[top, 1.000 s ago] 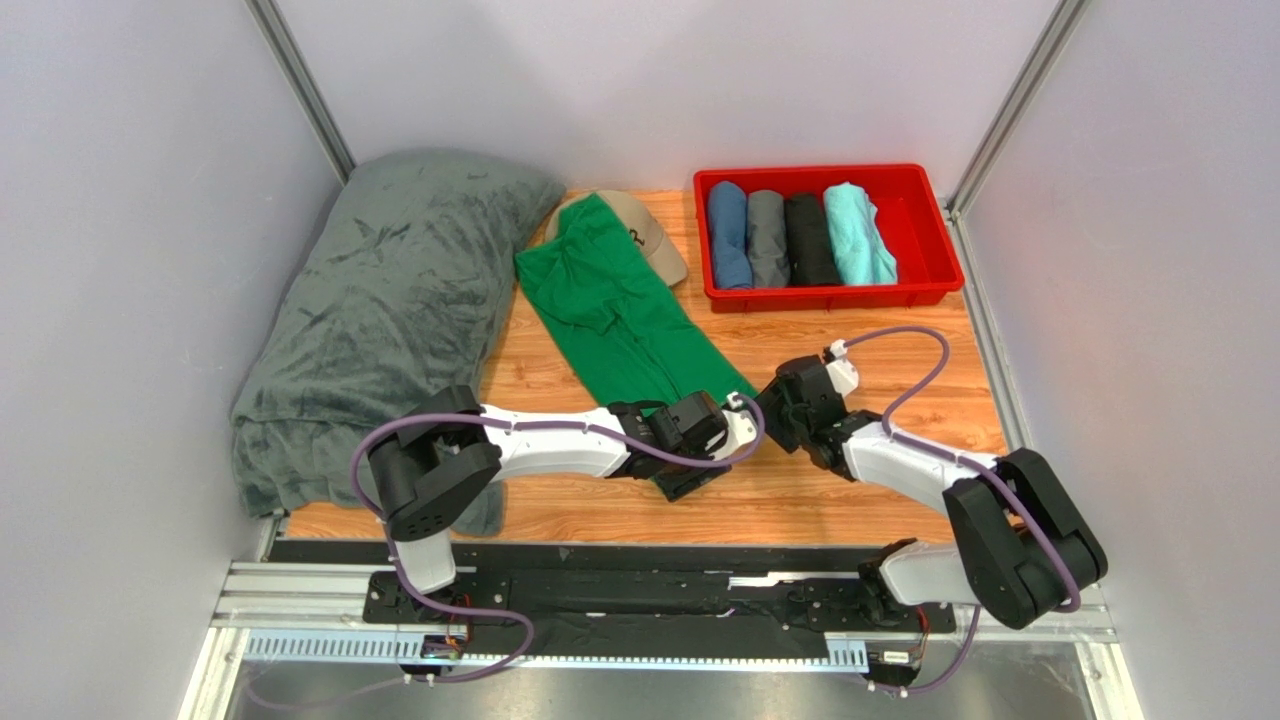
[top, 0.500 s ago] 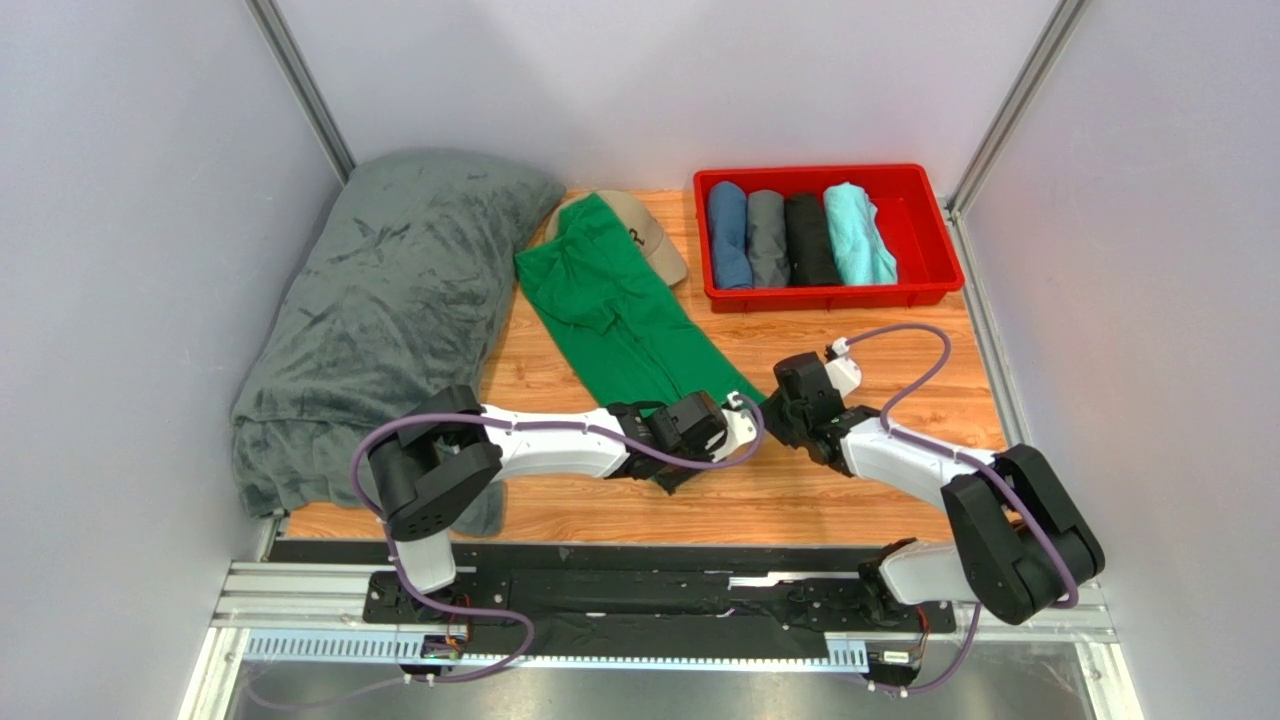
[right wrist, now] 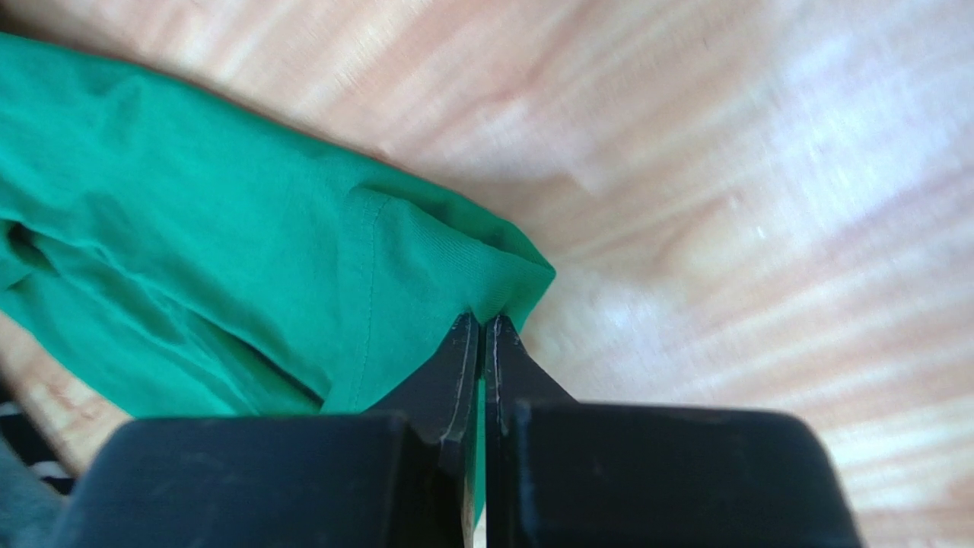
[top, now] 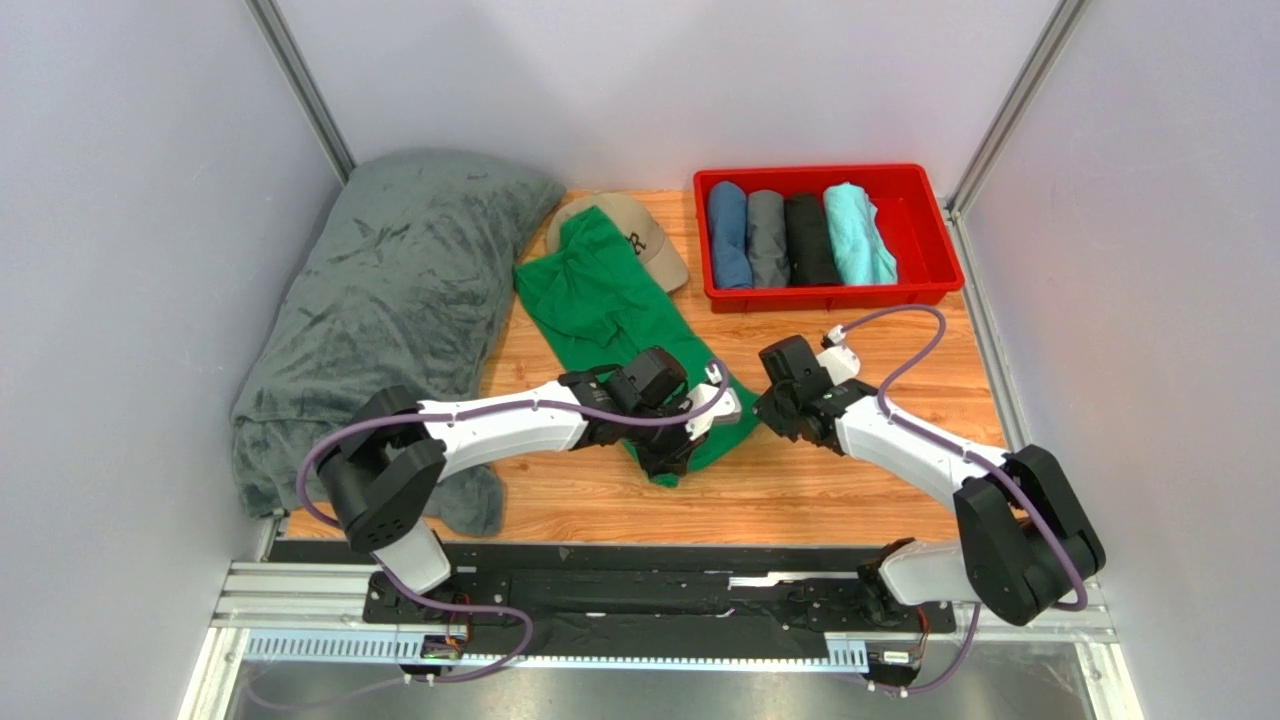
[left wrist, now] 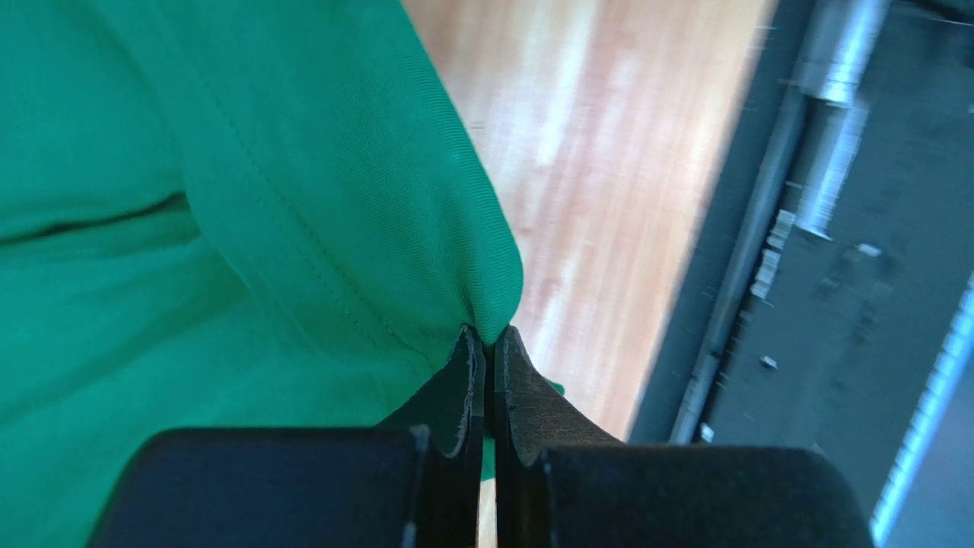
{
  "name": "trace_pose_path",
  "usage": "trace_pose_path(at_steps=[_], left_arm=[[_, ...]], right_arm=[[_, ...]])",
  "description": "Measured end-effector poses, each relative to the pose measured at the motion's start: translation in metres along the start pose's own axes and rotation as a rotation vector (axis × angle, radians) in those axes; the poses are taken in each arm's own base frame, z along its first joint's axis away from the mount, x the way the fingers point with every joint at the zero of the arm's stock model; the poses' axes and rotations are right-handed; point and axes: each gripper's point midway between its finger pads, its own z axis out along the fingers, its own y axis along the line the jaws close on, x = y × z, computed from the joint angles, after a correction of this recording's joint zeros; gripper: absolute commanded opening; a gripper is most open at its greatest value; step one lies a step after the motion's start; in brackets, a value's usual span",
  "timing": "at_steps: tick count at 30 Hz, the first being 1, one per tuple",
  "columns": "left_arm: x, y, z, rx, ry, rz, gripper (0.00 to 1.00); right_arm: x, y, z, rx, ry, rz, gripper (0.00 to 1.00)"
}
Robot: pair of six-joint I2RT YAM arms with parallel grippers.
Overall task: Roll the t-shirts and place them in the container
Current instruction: Roll the T-shirt to the center of the board.
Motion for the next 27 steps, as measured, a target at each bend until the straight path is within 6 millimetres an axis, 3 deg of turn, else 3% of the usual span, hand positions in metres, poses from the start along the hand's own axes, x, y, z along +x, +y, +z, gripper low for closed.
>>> trace_pose_path(at_steps=[5,8,17,22,27], left_arm=[[0.008,-0.009,-0.013,0.147,-0.019,-0.03,0.0],[0.021,-0.011,-0.017,0.223,-0.009,-0.073,0.0],[0.043,-0.012,-0.012,0.325,0.029,-0.159,0.0],[0.049,-0.014,-0.008,0.346,0.047,-0.177,0.0],[0.05,-0.013,-0.008,0.348,0.049,-0.185,0.0]], right_arm=[[0.018,-0.008,-0.008,0.051,0.03,-0.026,0.36],[0.026,-0.004,-0.009,0.044,0.04,-0.036,0.44],[0.049,0.008,-0.022,-0.021,0.044,-0.028,0.54],[0.066,0.013,-0.034,-0.073,0.043,-0.011,0.54],[0.082,0.016,-0.032,-0.074,0.058,0.002,0.54]])
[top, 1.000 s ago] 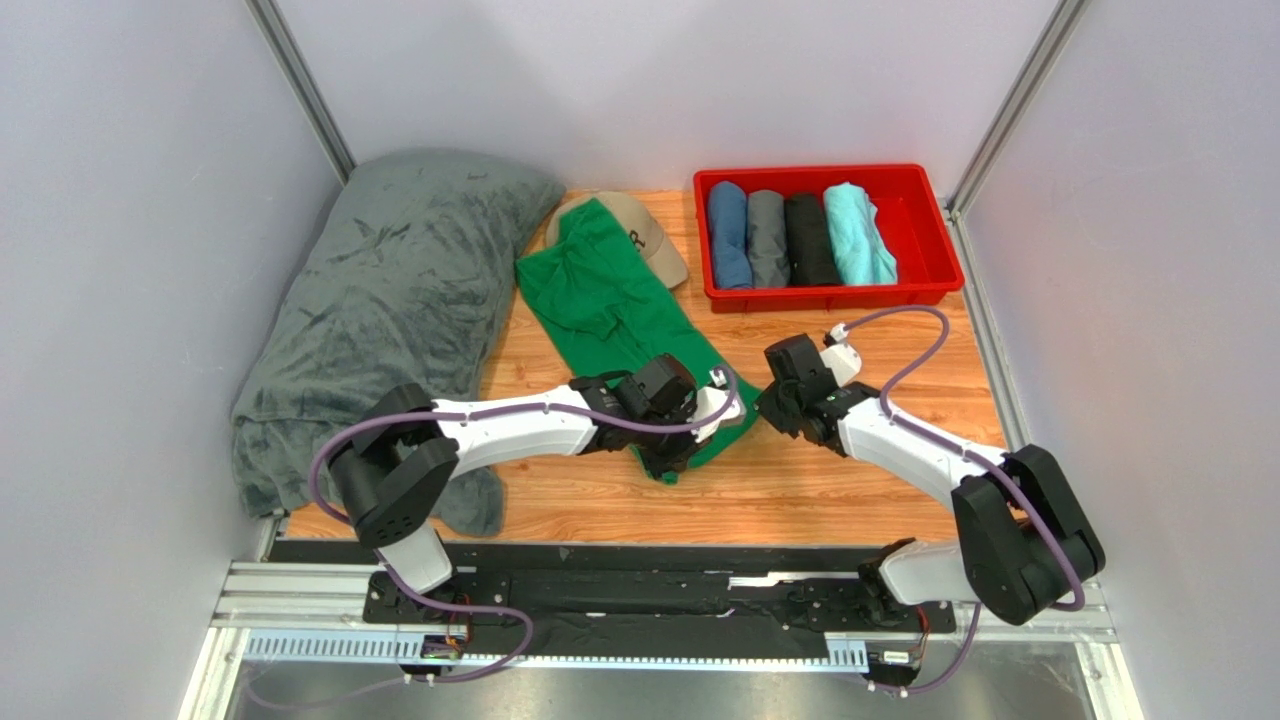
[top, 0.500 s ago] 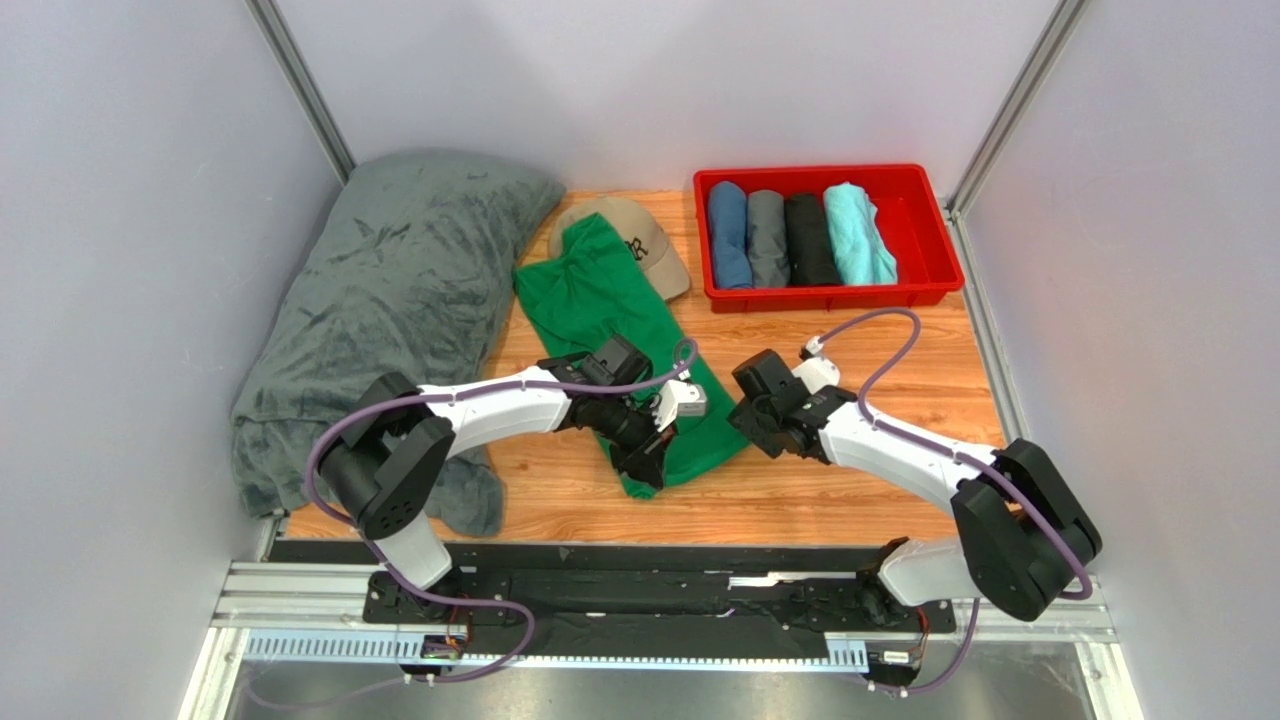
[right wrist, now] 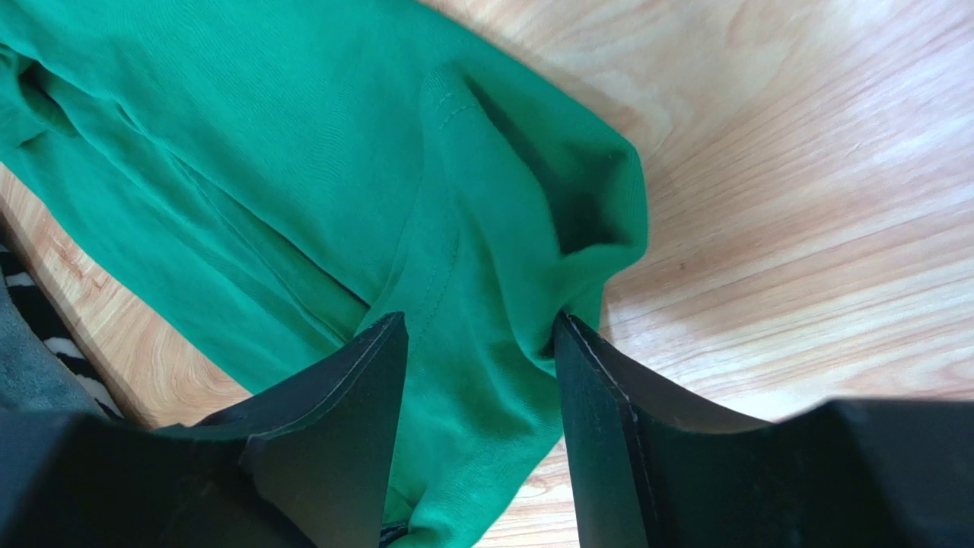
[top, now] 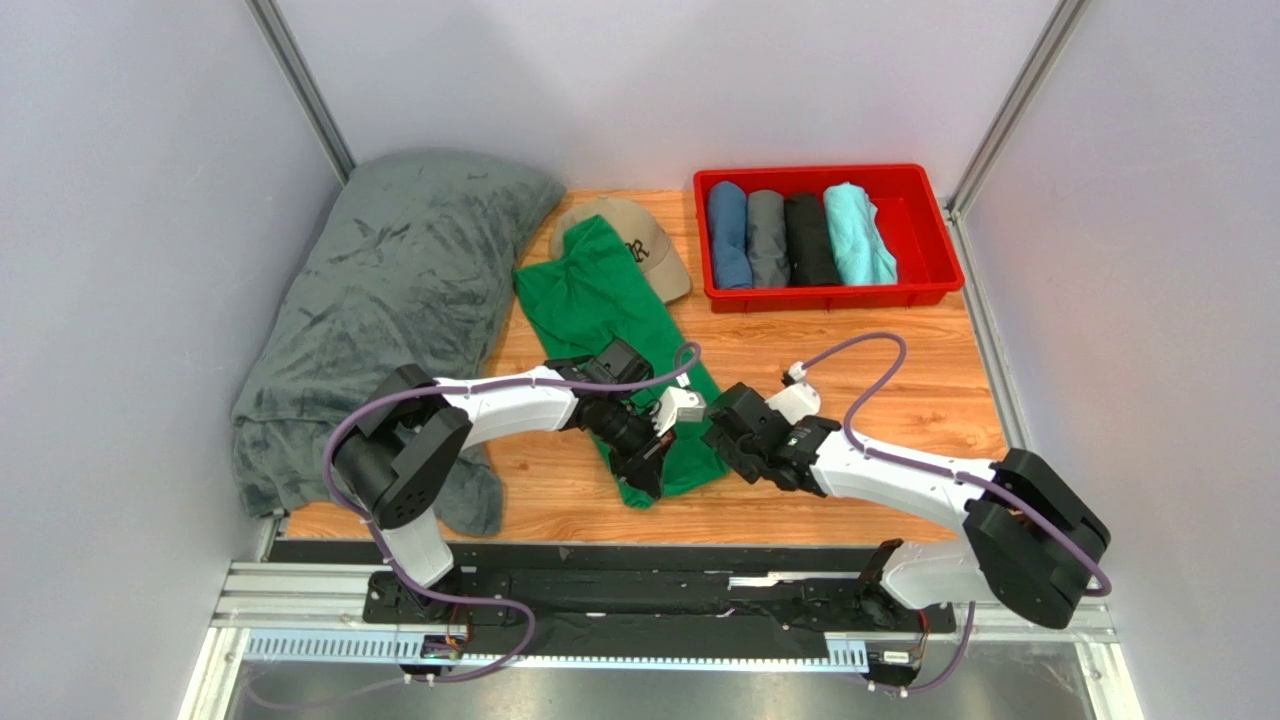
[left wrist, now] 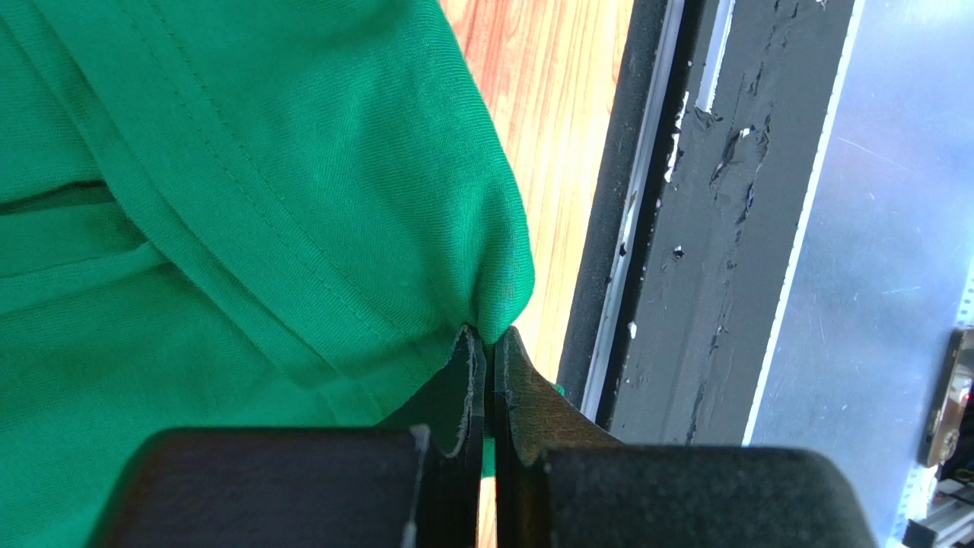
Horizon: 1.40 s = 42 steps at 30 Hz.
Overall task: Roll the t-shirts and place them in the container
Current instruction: Roll the T-shirt to the center of the board.
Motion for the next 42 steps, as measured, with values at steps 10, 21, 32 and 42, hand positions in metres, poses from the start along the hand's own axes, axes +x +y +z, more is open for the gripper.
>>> trace_pose_path(at_steps=[10,21,32,42], left_arm=[[0.0,0.001,-0.001,0.003,-0.002,-0.01,0.0],[0.001,0.001,-0.001,0.003,-0.001,-0.011,0.0],[0.001,0.0,-0.001,0.003,0.0,-0.012,0.0],[0.001,0.0,-0.001,0.007,0.0,-0.013,0.0]], right_arm=[[0.003,-0.022,0.001,0.046,-0.036,0.066,0.54],[-0.011,-0.038,-0.014,-0.006,-0.083,0.112,0.58],[0.031,-0.016,0.0,-0.05,-0.013,0.079,0.56],[0.04,0.002,0.012,-0.083,0.01,0.172,0.38]])
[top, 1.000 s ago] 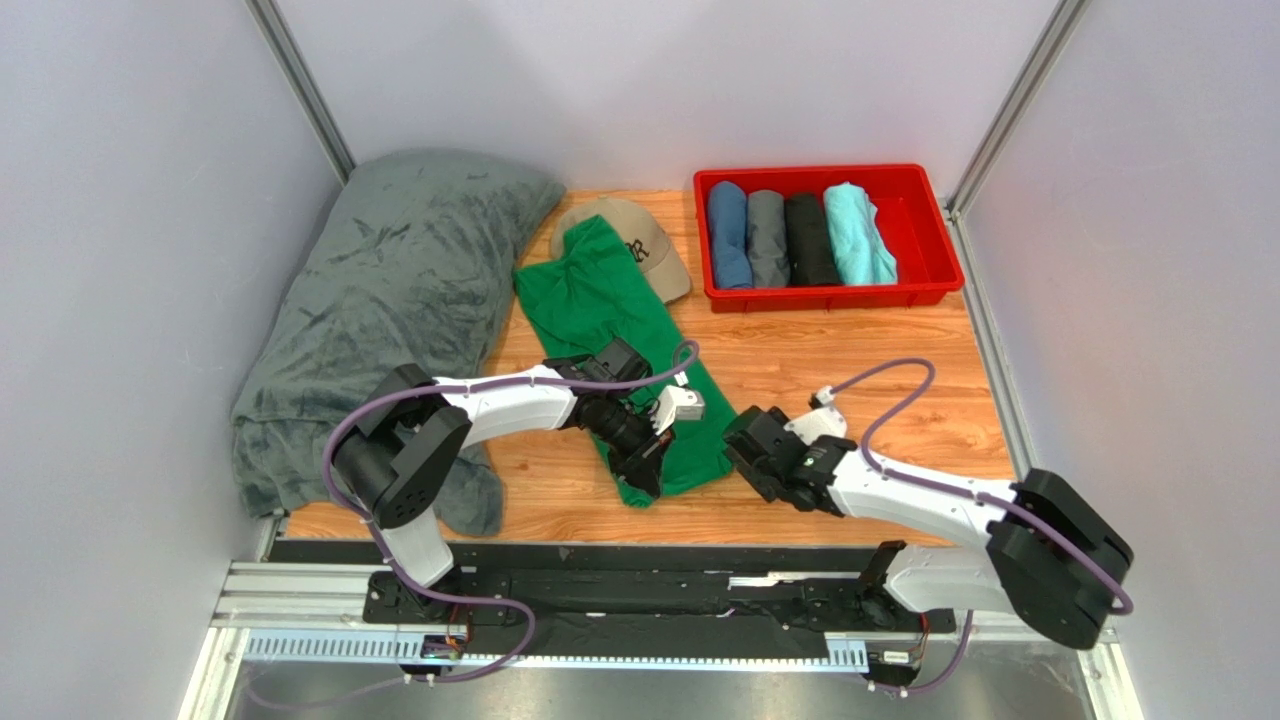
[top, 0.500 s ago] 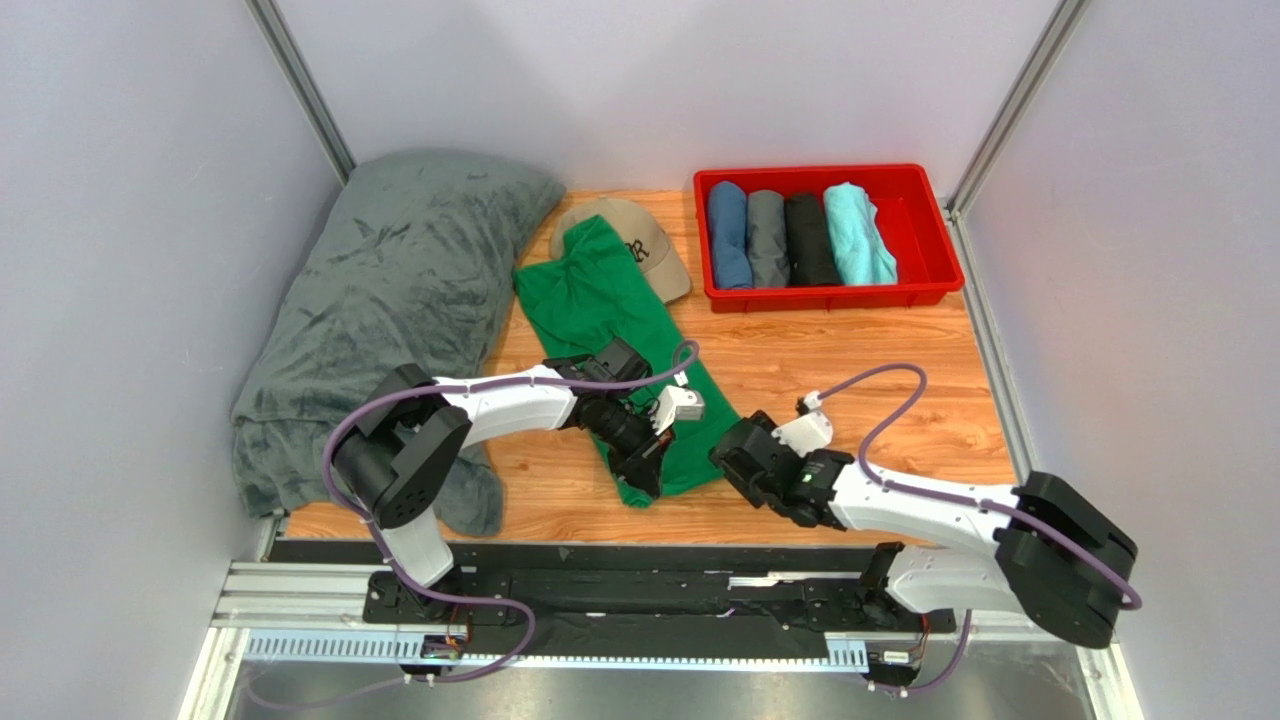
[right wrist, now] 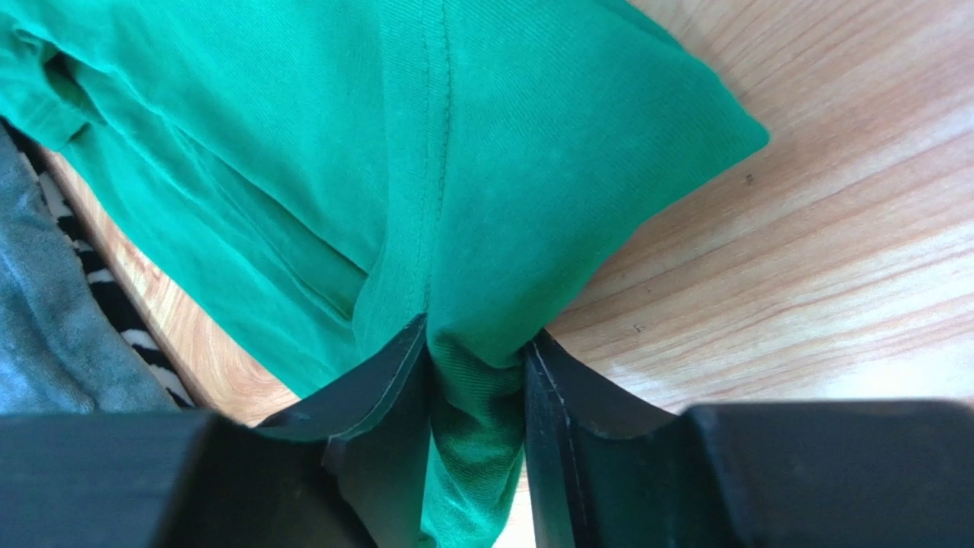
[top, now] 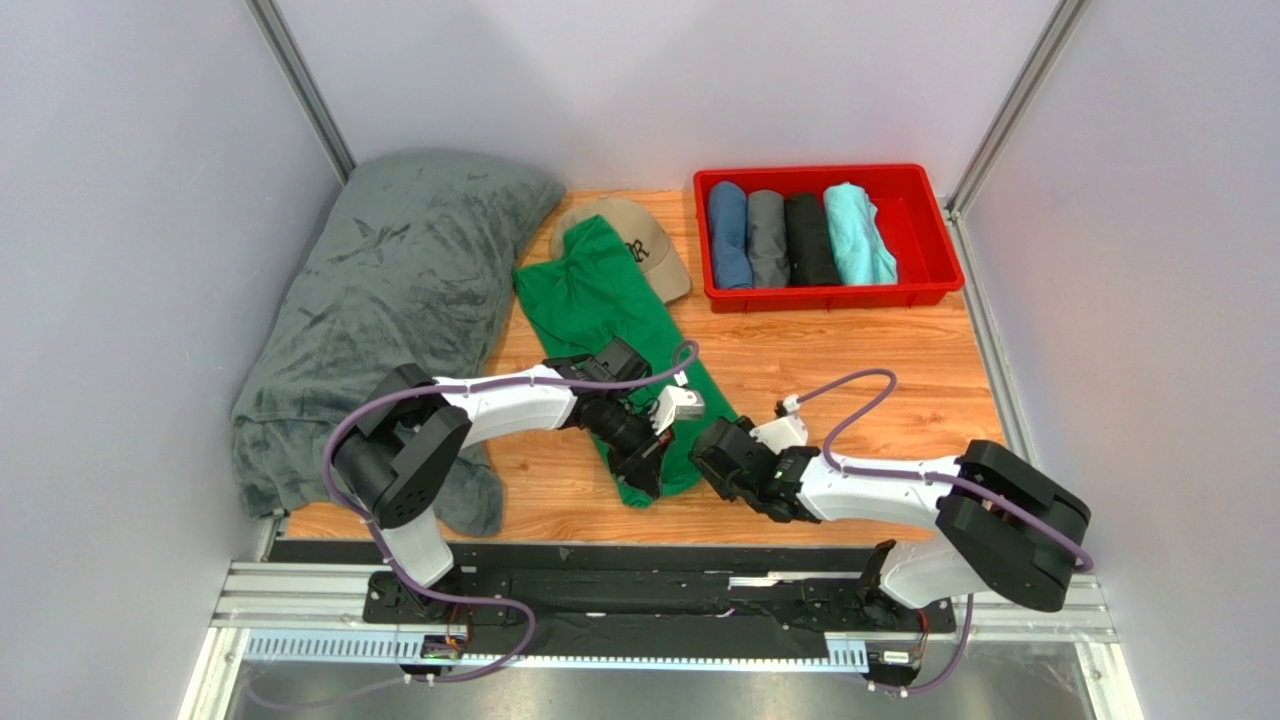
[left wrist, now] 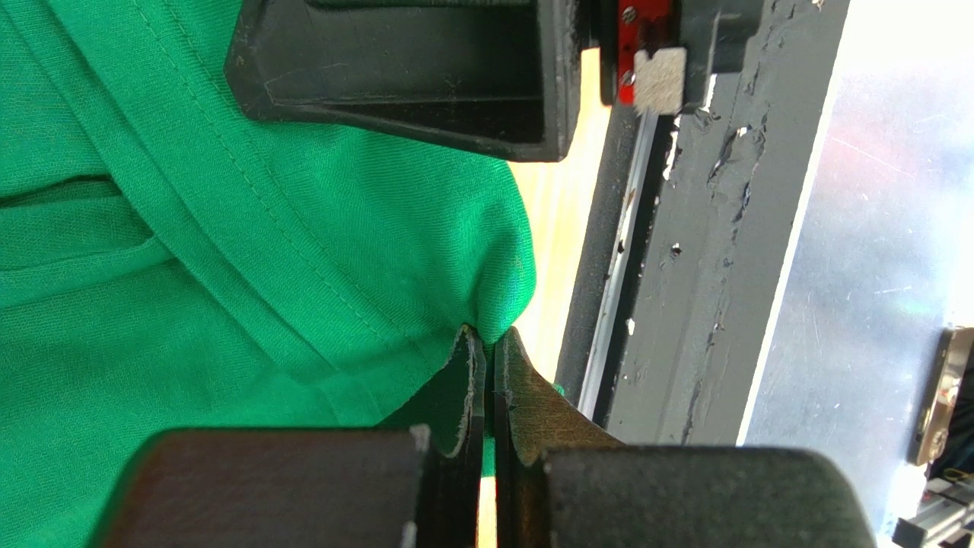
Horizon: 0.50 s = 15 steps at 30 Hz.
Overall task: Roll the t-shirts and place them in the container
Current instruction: Roll the T-shirt to the center of the board.
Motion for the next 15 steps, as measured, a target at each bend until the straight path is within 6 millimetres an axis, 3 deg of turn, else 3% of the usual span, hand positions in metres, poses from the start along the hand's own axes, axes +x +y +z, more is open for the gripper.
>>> trace_pose_path(at_steps=[1,4,15], left_arm=[[0.0,0.0,0.0,0.0,0.0,0.0,0.0],[0.0,0.0,0.0,0.0,0.0,-0.001,0.0],[0.0,0.0,0.0,0.0,0.001,-0.001,0.0]], right_arm=[[0.0,0.0,0.0,0.005,0.001,0.0,0.45],[0.0,0.001,-0.001,0.016,0.001,0.005,0.54],[0.006,-0.006,-0.014,0.001,0.032,-0.01,0.55]])
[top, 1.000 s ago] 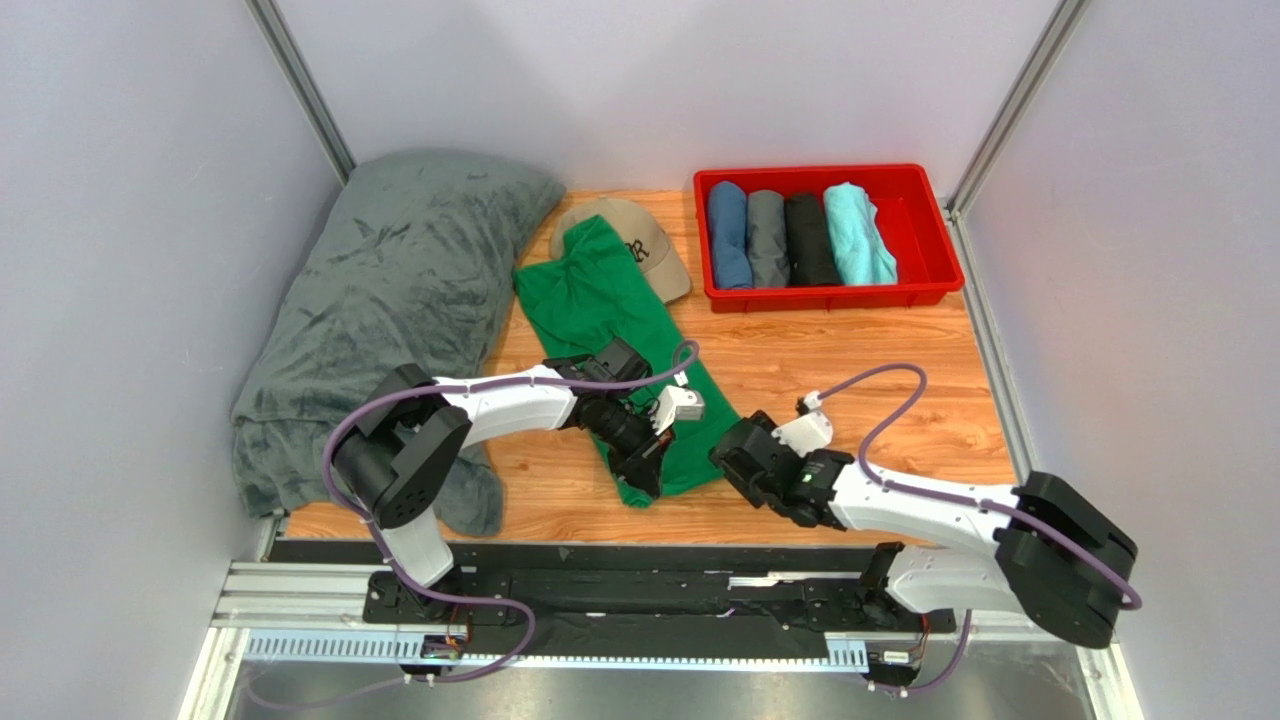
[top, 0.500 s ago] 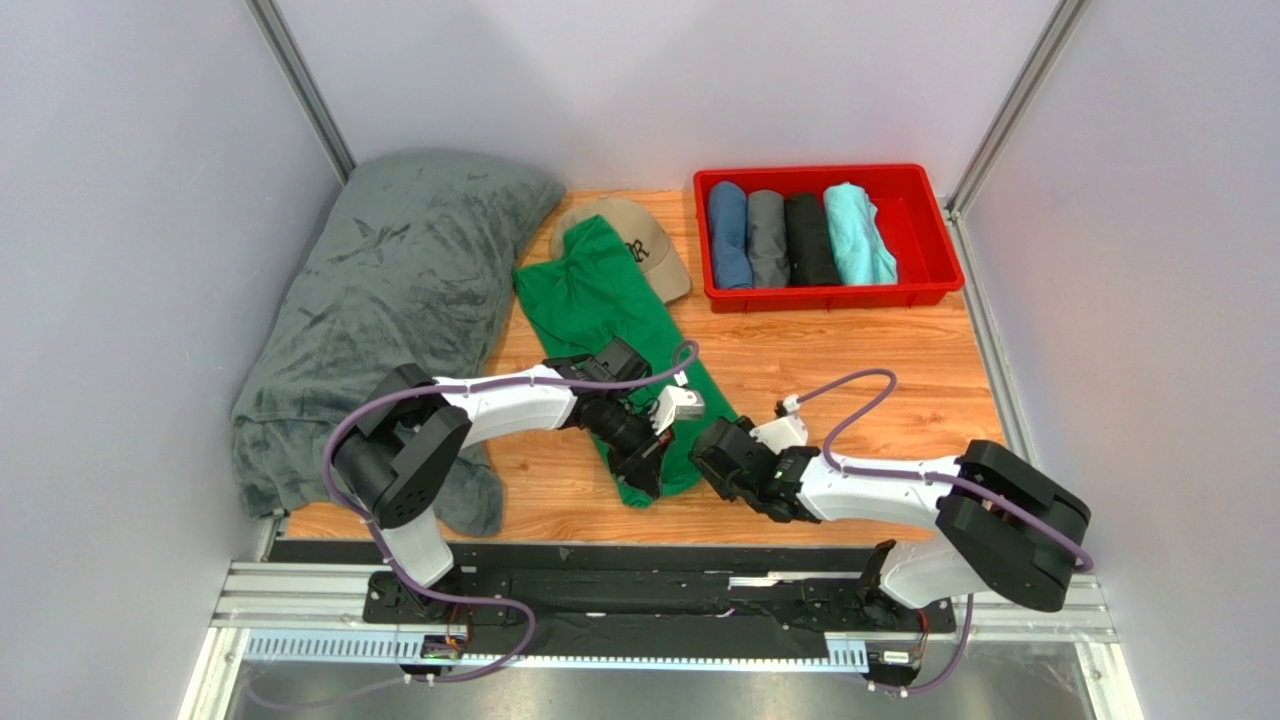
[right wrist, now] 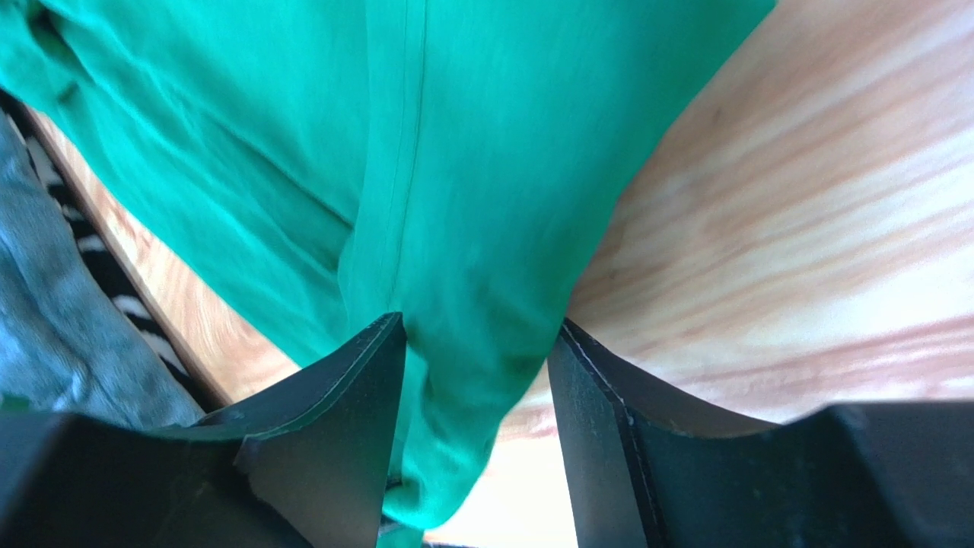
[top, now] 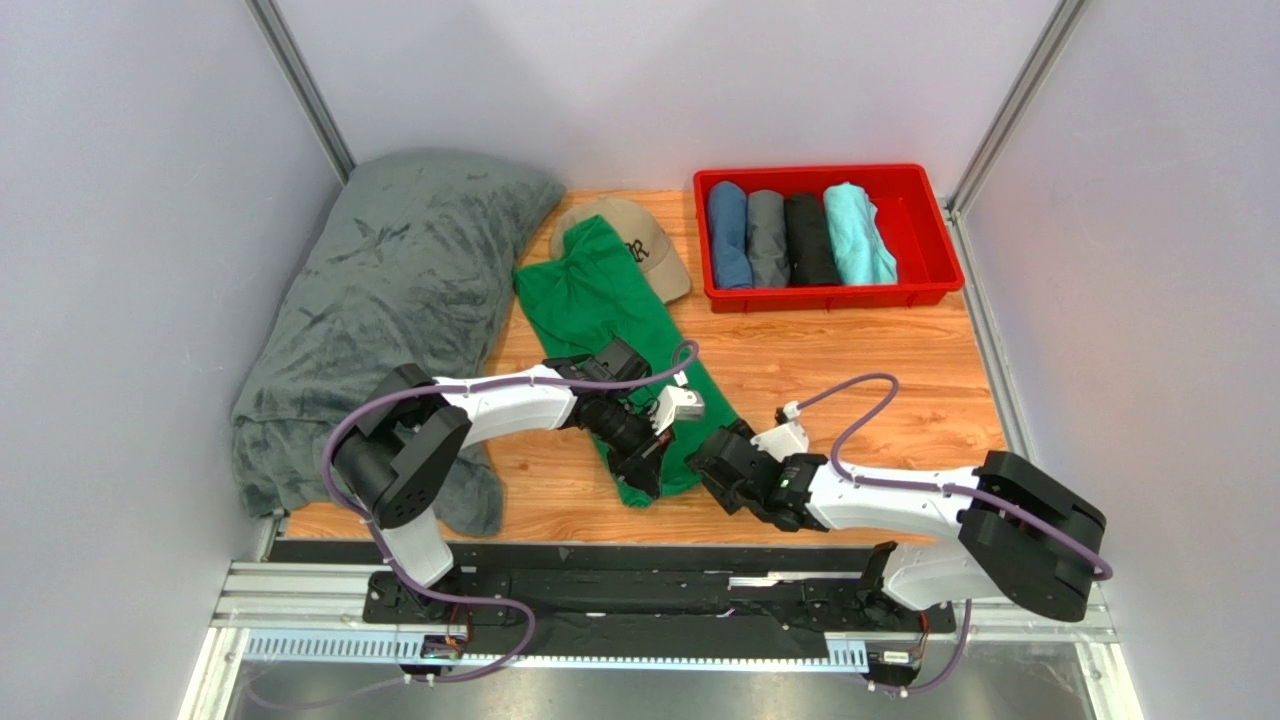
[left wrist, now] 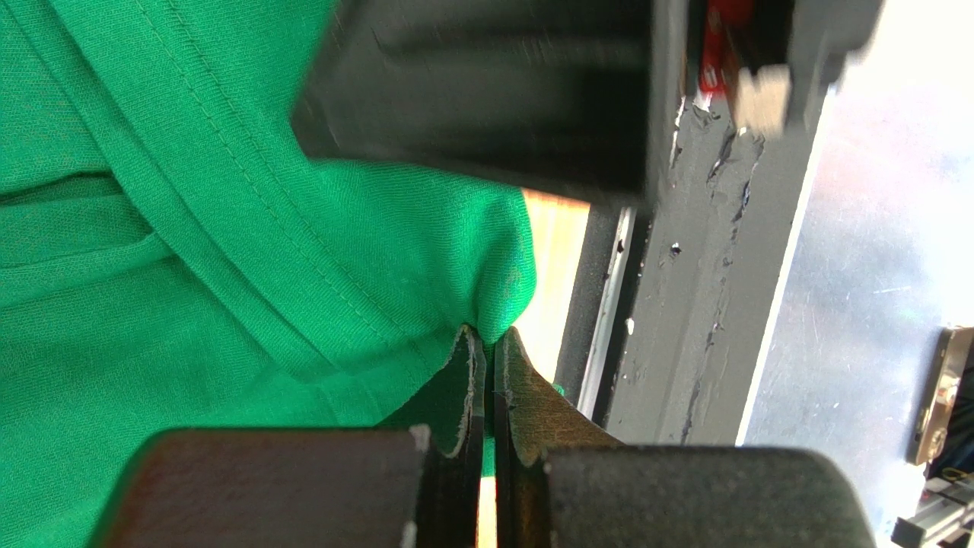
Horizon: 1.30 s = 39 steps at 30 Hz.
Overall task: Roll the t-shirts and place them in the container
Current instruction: Roll the T-shirt to the center of the board.
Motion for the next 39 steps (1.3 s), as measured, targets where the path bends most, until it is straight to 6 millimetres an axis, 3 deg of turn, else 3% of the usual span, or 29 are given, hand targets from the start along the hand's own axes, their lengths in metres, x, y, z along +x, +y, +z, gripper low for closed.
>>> trace_pose_path(at_steps=[9,21,26,28,30,31,32,35,39], left_arm=[[0.0,0.0,0.0,0.0,0.001,-0.001,0.0],[-0.001,-0.001,-0.001,0.0,-0.005,0.005,0.0],[-0.002,-0.002,-0.001,0.006,-0.011,0.009,0.0],[-0.002,-0.003,-0.001,0.008,-0.013,0.011,0.0],[-0.001,-0.003,-0.001,0.01,-0.015,0.012,0.13],[-0.001,-0.003,-0.001,0.009,-0.017,0.014,0.19],[-0.001,-0.003,-0.001,0.007,-0.018,0.017,0.31],[-0.003,-0.005,-0.004,0.004,-0.029,0.012,0.48],[-0.012,-0.009,-0.011,-0.003,-0.059,0.008,0.55]], right_arm=[[0.013,0.003,0.002,-0.002,0.017,0.027,0.45],[-0.003,-0.01,0.002,0.03,-0.031,0.068,0.4],[-0.012,-0.014,0.003,0.06,-0.053,0.054,0.34],[-0.014,-0.015,0.005,0.084,-0.062,0.032,0.26],[-0.014,-0.012,0.007,0.109,-0.068,-0.003,0.15],[-0.014,-0.011,0.009,0.119,-0.069,-0.017,0.14],[-0.013,-0.009,0.011,0.131,-0.071,-0.03,0.14],[-0.012,-0.005,0.013,0.149,-0.072,-0.06,0.13],[-0.012,-0.003,0.015,0.16,-0.074,-0.079,0.11]])
